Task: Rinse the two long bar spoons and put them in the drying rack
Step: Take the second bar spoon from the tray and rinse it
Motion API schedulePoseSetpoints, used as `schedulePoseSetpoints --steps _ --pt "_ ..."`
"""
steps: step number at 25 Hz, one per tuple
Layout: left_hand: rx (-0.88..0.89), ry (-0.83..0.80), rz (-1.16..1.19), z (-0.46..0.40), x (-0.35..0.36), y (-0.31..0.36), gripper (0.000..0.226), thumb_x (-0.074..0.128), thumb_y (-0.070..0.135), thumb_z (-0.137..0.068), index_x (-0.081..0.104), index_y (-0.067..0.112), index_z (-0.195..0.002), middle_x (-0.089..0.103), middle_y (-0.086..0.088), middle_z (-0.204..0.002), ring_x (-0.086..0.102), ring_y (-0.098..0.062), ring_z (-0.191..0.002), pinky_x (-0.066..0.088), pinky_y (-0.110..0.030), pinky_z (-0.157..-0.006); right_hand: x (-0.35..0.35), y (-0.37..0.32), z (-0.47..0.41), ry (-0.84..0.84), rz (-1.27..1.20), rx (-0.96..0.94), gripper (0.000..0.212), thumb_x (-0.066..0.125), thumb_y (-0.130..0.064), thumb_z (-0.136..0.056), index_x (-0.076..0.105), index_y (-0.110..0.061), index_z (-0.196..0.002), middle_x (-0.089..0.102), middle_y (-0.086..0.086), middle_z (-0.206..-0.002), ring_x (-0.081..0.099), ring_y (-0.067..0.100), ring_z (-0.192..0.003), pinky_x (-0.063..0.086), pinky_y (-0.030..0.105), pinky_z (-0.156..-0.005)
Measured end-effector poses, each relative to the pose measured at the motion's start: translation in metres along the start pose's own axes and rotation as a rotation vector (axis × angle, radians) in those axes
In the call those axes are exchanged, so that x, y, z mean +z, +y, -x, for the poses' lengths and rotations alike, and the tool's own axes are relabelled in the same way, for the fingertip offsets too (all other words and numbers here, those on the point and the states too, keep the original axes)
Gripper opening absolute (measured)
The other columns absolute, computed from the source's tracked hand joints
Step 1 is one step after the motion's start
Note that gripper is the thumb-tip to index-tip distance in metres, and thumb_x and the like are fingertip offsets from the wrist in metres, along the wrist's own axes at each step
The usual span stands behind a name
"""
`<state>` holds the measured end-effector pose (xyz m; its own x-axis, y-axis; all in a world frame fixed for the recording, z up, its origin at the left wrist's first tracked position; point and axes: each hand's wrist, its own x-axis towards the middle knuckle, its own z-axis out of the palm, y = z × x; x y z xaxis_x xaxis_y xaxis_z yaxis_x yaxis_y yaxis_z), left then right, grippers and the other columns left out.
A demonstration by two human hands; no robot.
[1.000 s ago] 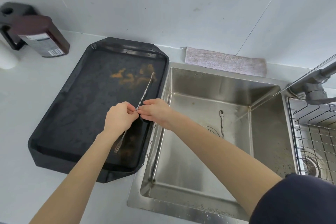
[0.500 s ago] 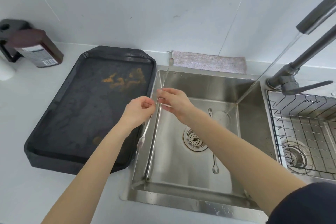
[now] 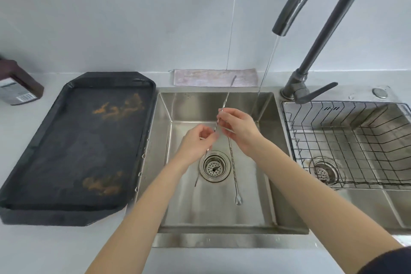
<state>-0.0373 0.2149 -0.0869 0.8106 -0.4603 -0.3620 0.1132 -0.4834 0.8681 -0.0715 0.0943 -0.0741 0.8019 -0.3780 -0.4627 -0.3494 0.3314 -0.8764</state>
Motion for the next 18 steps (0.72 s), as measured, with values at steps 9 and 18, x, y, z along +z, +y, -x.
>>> schedulePoseSetpoints --steps 9,18 --pt "0.035 -0.061 -0.011 -0.011 0.056 0.011 0.010 0.059 0.019 -0.087 0.057 0.020 -0.078 0.059 0.006 -0.069 0.056 -0.002 -0.051 0.043 -0.022 -0.061 -0.062 -0.016 -0.008 0.101 -0.008 -0.066 0.016 0.057 -0.006 -0.087 0.057 -0.019 -0.079 0.060 -0.002 -0.074 0.056 0.007 -0.066 0.045 0.018 -0.066" --pt "-0.028 -0.070 0.037 -0.016 0.058 0.001 0.019 0.059 0.019 -0.087 0.055 0.026 -0.071 0.060 0.004 -0.068 0.058 -0.013 -0.065 0.046 -0.030 -0.074 -0.074 -0.049 -0.031 0.066 -0.099 -0.102 0.019 0.048 -0.012 -0.095 0.062 -0.019 -0.083 0.066 -0.002 -0.090 0.065 0.002 -0.071 0.051 0.011 -0.061"
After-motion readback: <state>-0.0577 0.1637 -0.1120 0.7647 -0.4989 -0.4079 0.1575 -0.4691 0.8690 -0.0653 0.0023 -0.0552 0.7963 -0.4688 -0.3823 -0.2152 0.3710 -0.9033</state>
